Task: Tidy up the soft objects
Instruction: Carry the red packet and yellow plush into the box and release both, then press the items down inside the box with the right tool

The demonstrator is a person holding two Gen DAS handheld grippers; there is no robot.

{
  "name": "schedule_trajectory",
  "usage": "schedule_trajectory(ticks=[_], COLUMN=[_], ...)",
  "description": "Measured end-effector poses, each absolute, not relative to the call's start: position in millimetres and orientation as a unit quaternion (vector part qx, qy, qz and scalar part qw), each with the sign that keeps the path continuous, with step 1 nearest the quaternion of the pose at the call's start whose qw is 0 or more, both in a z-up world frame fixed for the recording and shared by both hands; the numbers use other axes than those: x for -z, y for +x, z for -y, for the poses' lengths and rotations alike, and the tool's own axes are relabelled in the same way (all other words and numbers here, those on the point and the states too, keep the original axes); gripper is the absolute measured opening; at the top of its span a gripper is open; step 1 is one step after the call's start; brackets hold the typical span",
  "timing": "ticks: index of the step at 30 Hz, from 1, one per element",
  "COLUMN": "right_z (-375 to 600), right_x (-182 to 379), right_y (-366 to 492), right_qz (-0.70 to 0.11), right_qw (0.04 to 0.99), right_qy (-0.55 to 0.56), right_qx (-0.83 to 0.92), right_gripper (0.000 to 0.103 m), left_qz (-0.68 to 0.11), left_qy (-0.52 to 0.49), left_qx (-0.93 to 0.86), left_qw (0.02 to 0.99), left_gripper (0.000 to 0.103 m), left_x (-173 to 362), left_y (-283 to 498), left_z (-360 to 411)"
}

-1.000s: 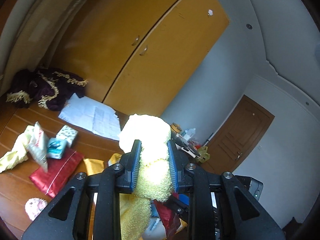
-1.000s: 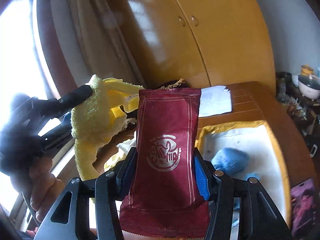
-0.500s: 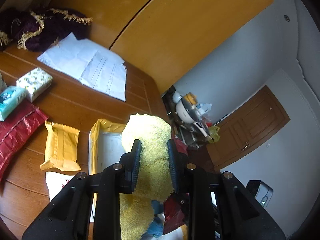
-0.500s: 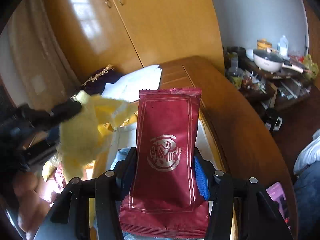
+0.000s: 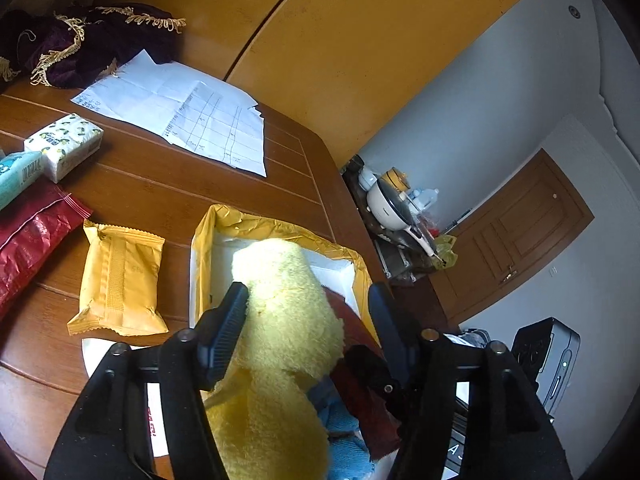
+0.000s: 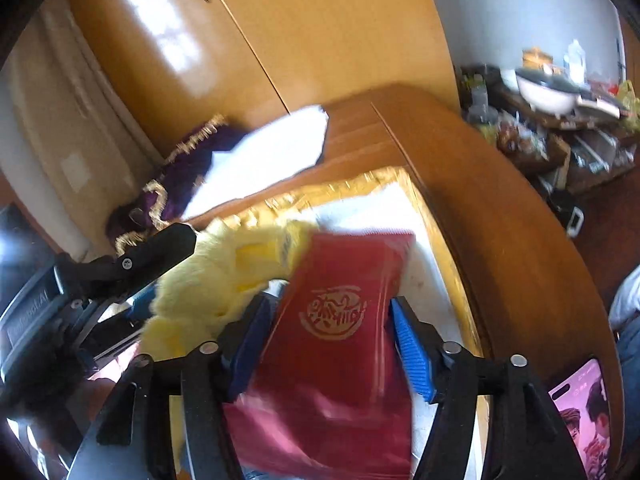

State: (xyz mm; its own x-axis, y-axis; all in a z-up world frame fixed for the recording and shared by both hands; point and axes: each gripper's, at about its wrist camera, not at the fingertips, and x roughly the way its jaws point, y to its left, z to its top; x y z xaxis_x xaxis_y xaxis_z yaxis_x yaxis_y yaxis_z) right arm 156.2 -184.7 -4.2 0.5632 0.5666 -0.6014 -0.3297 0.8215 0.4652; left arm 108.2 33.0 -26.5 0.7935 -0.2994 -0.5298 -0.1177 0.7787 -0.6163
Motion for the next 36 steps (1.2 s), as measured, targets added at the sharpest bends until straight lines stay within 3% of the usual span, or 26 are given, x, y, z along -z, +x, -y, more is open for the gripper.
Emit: schedule_trajectory(ticks=[3, 5, 8, 10, 13, 16, 19, 21, 26, 27, 29, 31, 32, 36], right_z=[191.8, 191.2, 184.0, 172.1, 144.0, 104.4, 72.5, 64.2, 77.2, 75.5, 69.6, 70.9, 73.9, 102.4], right_x=[-4.5, -14.7, -36.2, -48.2, -58.9, -59.0, -52.1, -45.7, -32.4, -27.0, -12.6, -1.3, 2.9, 5.6], right_y=[134.9, 120.0, 95.3, 76.7, 55.2, 47.9, 45.8, 43.4, 58.1, 67.0, 82.2, 89.4, 92.3, 95.2], right_qz=[-0.331, -0.304, -0.268, -0.252, -0.246, -0.271, -0.297, -0.304, -0.333, -0.353, -0.387, -0.41, -0.419, -0.429], right_qw=[0.894, 0.902, 0.898, 0.884, 0.856, 0.834, 0.857, 0.878, 0.886, 0.877, 0.866, 0.859, 0.857, 0.834], right_qy=[0.165, 0.172, 0.176, 0.182, 0.174, 0.155, 0.099, 0.059, 0.063, 0.065, 0.06, 0.057, 0.058, 0.111], right_qx=[-0.252, -0.254, -0.3, -0.35, -0.42, -0.454, -0.41, -0.364, -0.317, -0.318, -0.311, -0.3, -0.294, -0.329], right_gripper=[0.081, 0.083, 0.083, 0.089, 0.089, 0.089, 0.086, 0.075, 0.076, 0.074, 0.048, 0.014, 0.008, 0.004], left_qz=[-0.3, -0.284, -0.252, -0.224, -0.195, -0.208, -0.216, -0.231, -0.245, -0.25, -0.246, -0.241, -0.242, -0.254], left_qy=[-0.326, -0.324, -0.299, -0.256, -0.212, -0.238, -0.295, -0.322, -0.33, -0.326, -0.32, -0.311, -0.308, -0.309], left_qx=[0.063, 0.057, 0.016, -0.031, -0.131, -0.154, -0.135, -0.153, -0.153, -0.15, -0.146, -0.152, -0.155, -0.144], left_qw=[0.894, 0.901, 0.92, 0.94, 0.949, 0.936, 0.921, 0.905, 0.898, 0.899, 0.903, 0.907, 0.907, 0.905], left_gripper=[0.066, 0.072, 0.073, 0.073, 0.073, 0.073, 0.073, 0.073, 0.073, 0.073, 0.073, 0.073, 0.073, 0.073], left_x=[7.6, -6.2, -21.2, -24.5, -15.2, 5.3, 35.0, 50.1, 55.7, 56.4, 55.4, 53.2, 53.4, 55.9], left_y=[89.5, 67.4, 23.0, -11.1, -51.8, -69.5, -77.7, -79.8, -71.8, -70.6, -72.7, -75.3, -74.9, -71.6], left_z=[-39.5, -49.7, -71.3, -88.6, -121.6, -157.8, -185.0, -193.4, -194.2, -192.1, -188.9, -186.4, -185.8, -185.9])
